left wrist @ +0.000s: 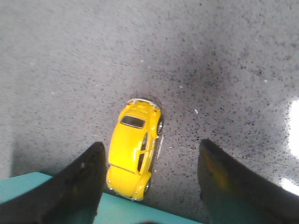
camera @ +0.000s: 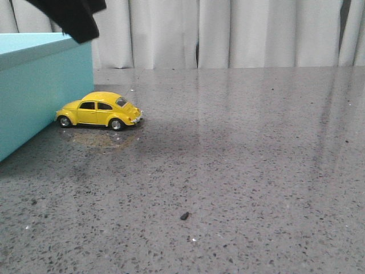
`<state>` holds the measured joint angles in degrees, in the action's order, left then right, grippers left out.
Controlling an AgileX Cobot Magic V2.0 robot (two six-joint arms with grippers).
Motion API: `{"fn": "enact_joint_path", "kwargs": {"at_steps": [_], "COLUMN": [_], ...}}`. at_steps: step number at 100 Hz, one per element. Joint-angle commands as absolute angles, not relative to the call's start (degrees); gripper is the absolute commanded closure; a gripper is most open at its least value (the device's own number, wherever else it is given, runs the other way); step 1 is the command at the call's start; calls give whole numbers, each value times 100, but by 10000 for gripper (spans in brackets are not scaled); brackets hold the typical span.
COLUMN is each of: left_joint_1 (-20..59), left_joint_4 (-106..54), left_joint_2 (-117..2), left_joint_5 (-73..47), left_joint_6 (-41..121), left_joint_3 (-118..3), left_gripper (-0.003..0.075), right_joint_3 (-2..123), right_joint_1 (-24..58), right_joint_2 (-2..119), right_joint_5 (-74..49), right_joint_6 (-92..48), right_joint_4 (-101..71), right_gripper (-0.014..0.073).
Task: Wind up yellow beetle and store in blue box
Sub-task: 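Lower the open left gripper around the beetle and close it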
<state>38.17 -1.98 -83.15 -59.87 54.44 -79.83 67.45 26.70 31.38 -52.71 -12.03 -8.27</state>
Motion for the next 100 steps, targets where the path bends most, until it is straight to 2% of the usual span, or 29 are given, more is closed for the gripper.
{"fn": "enact_joint_path", "kwargs": {"at_steps": [1, 24, 63, 73, 100], "left_joint_1": [3854, 3769, 3172, 3156, 3156], "left_joint_4": [-291, -295, -470, -774, -709], "left_joint_2": [-8240, -8508, -8924, -9025, -9480], "left_joint_5": [-5902, -6165, -6135, -6146, -5958], "left_joint_6": [5461, 5461, 6139, 6610, 6631], "left_joint_3": [-8199, -8462, -8485, -8485, -8498], "left_gripper": [333, 333, 307, 294, 294], "right_joint_3": [6682, 6406, 6308, 6308, 6308], "right_joint_1": [2686, 2686, 2686, 2686, 2686], "right_joint_2": [2986, 2703, 2674, 2674, 2674], "right_joint_5": [-4716, -4626, -4609, -4609, -4599], "right_joint_6": [-1247, -1247, -1247, -1247, -1247], "right_joint_4": [-931, -960, -999, -999, -999], "right_gripper": [638, 638, 638, 638, 638]}}
